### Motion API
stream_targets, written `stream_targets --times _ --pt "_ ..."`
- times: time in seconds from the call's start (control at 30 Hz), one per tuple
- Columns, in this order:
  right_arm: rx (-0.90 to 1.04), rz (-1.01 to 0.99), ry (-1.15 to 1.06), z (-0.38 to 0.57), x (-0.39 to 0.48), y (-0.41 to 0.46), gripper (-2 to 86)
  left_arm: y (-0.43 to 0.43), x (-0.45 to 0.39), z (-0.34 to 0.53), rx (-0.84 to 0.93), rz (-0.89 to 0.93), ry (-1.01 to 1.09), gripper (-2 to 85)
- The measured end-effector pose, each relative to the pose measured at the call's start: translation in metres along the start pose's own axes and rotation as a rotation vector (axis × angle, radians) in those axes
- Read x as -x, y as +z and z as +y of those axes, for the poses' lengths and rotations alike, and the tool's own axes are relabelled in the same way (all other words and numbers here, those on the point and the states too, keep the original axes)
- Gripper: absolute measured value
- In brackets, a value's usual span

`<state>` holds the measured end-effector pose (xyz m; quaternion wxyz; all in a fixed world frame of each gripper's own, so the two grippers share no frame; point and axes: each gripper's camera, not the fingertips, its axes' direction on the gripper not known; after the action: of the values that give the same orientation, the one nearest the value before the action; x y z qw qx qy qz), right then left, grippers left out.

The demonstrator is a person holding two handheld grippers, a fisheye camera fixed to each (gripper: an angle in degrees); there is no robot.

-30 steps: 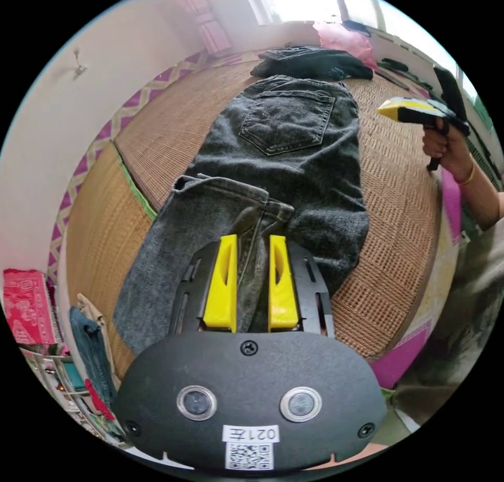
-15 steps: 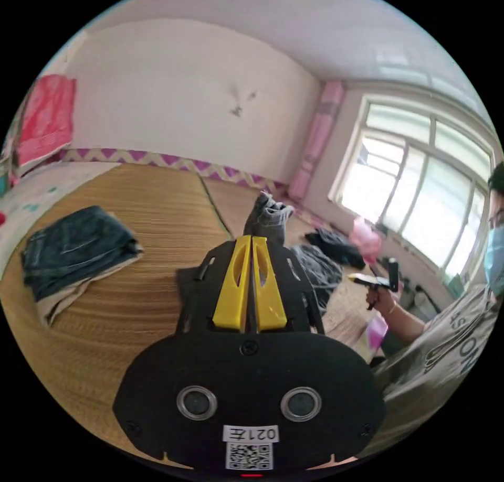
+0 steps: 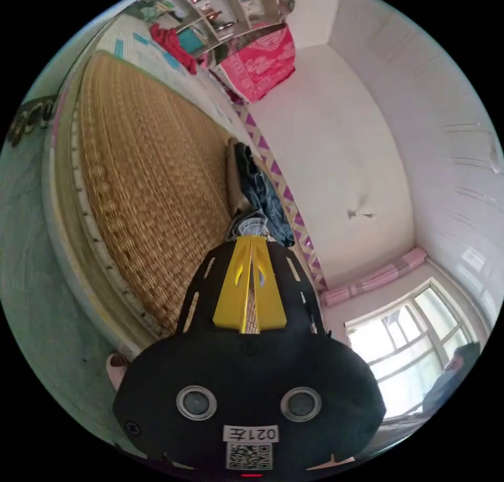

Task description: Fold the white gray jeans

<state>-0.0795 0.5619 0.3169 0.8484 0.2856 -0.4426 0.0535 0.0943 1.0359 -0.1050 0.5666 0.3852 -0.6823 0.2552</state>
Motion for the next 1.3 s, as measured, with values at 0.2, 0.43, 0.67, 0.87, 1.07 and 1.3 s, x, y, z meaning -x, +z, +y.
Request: stream_targets --times 0.2,0.43,0.67,0.87,1.07,1.3 --pt "0.053 -0.155 0.220 -0.019 -0.106 0.047 13.0 0.049 -0.067 0.020 0.231 0.026 0.281 -0.9" --pt "0.199 -0.190 0.327 -0.027 -0.183 0.124 14.4 0.160 -0.156 0.075 0.519 -0.045 0.545 -0.8" --pt "0.241 -0.384 0.356 -0.038 -0.212 0.139 3.5 0.296 -0.199 0.147 0.749 -0.110 0.593 -0.9" --pt "0.246 -0.244 0.328 -0.050 -0.233 0.104 3.0 0.360 -0.256 0.203 0.836 -0.132 0.655 -0.9" --pt "0.290 -0.085 0.266 -0.061 -0.218 0.103 6.3 0.393 -0.302 0.254 0.893 -0.084 0.687 -0.9" --pt "-0.072 -0.038 -0.450 -0.154 -0.020 0.081 7.5 0.331 -0.365 0.249 0.565 -0.087 1.047 0.5"
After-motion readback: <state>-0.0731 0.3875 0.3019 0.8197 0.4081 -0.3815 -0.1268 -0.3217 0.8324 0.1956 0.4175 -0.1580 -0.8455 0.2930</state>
